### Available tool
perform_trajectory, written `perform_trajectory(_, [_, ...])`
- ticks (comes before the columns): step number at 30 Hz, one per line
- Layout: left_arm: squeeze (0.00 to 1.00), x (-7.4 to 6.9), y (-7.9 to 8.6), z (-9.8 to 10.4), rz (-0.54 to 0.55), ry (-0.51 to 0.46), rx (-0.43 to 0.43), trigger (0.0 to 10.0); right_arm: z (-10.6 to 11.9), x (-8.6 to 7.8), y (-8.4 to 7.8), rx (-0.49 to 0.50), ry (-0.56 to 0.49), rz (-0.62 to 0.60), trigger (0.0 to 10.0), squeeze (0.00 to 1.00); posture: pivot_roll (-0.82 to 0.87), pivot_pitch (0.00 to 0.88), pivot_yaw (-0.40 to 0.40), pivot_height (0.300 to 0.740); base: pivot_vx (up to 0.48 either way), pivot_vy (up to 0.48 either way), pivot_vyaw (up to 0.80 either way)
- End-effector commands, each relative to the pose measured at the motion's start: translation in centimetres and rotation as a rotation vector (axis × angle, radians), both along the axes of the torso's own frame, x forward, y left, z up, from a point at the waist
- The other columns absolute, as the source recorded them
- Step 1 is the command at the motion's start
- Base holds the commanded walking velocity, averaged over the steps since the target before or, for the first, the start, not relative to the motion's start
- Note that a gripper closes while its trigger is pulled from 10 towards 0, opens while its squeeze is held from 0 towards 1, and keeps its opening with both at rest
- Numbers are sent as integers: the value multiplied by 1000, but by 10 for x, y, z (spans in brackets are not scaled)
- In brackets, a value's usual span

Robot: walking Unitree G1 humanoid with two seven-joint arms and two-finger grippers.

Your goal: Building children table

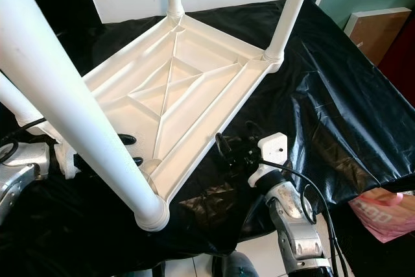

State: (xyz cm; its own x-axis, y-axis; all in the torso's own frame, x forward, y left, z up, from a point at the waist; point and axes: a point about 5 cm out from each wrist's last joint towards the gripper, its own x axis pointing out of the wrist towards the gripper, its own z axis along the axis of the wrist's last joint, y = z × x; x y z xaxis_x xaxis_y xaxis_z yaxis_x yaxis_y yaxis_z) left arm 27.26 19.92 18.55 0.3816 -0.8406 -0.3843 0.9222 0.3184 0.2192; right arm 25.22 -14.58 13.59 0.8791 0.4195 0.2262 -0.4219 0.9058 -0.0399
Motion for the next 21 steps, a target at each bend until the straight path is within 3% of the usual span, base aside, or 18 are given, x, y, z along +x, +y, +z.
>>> perform_trajectory(1, [686, -5, 2, -4, -70, 29, 50, 10000, -1, -1, -6, -2, 22, -8, 10000, 0, 74, 161, -39, 740, 0, 0, 0])
perform_trajectory(2, [0, -6, 5, -6, -87, 16, 94, 10000, 0, -1, -6, -6, 25, -3, 10000, 0, 74, 160, -40, 740, 0, 0, 0])
perform_trajectory(7, [0, -3, 8, -11, -77, 10, 147, 10000, 2, 0, -5, -16, 27, 7, 10000, 0, 75, 157, -40, 740, 0, 0, 0])
perform_trajectory(10, [0, 4, 10, -21, -87, -10, 242, 10000, 5, 2, -3, -22, 28, 20, 10000, 0, 75, 155, -42, 740, 0, 0, 0])
perform_trajectory(16, [0, 8, 9, -26, -92, -19, 279, 10000, 5, 1, -2, -25, 34, 28, 10000, 0, 69, 154, -40, 740, 0, 0, 0])
perform_trajectory(21, [0, 24, 8, -35, -24, -64, 364, 10000, 5, -1, 0, -25, 42, 29, 10000, 0, 65, 153, -31, 740, 0, 0, 0])
